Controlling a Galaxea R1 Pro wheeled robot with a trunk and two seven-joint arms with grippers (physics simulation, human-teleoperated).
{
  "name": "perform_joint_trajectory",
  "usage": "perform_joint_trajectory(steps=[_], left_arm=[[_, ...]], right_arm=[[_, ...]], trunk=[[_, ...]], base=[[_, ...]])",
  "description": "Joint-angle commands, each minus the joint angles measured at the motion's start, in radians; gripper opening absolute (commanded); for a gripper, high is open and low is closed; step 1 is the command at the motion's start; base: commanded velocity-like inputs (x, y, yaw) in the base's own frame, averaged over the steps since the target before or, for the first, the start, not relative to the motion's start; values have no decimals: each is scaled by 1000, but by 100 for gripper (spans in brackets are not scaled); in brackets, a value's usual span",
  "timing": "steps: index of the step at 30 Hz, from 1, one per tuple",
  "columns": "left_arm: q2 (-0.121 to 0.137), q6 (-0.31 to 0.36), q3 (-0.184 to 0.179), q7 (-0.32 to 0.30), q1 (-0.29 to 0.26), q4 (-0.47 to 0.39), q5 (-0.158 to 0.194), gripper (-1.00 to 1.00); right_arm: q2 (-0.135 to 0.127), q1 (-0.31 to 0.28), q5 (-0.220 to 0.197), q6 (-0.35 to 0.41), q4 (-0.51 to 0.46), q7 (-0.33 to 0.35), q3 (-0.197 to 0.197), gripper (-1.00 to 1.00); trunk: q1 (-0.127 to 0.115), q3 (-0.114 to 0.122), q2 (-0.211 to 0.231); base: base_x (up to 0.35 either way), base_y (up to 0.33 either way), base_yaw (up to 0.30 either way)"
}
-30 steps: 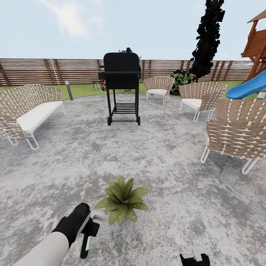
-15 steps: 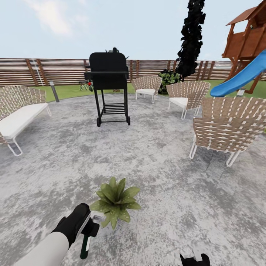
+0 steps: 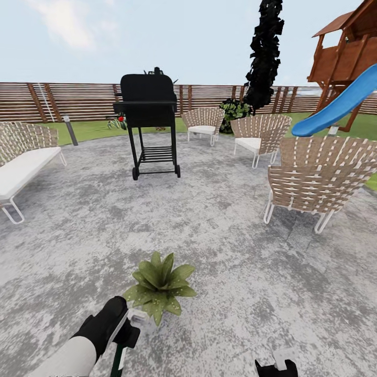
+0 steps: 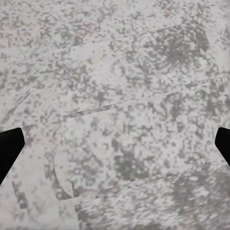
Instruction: Pick up the pesticide atomizer in the garden and spray insectifuge to fully cover both potted plants in the garden.
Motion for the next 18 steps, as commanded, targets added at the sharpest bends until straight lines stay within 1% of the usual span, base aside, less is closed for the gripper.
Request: perform_joint_trajectory(steps=[1,3,4,6,10,11,13,15,16,18], left_arm=[[1,18,-20,-9,-3,-5,-10,-100],[1,39,-34,-10,-8,-12,-10,-100],[3,50,-41,-10,-30,-13,-9,-100],[7,55,-44,-10,-62,-5,-8,-100],[11,58,-45,-22,-92,-1,-8,-100],[13,59,-47,-36,-111,1,-8,-100],[15,60,-55,-51,-125,2,-8,-100],[28,60,-86,-80,-130,3,-8,-100],[37,60,-97,-108,-128,4,-8,-100],[56,59,-112,-156,-126,4,-8,-100]], right_arm=[[0,-1,7,-3,1,5,-9,100],[0,-1,8,-3,1,5,-8,100],[0,-1,8,-3,1,5,-9,100],[0,-1,7,-3,1,5,-9,100],[0,-1,8,-3,1,5,-9,100],[0,-1,8,-3,1,5,-8,100],[0,-1,8,-3,1,5,-8,100],[0,-1,9,-3,1,5,-9,100],[0,-1,9,-3,1,5,-9,100],[0,-1,9,-3,1,5,-9,100]], trunk=[[0,-1,0],[0,-1,0],[0,-1,0],[0,-1,0],[0,-1,0],[0,-1,0],[0,-1,0],[0,-1,0],[0,-1,0],[0,-1,0]], base=[[0,0,0],[0,0,0],[0,0,0],[0,0,0],[0,0,0],[0,0,0],[0,0,0],[0,0,0],[0,0,0],[0,0,0]])
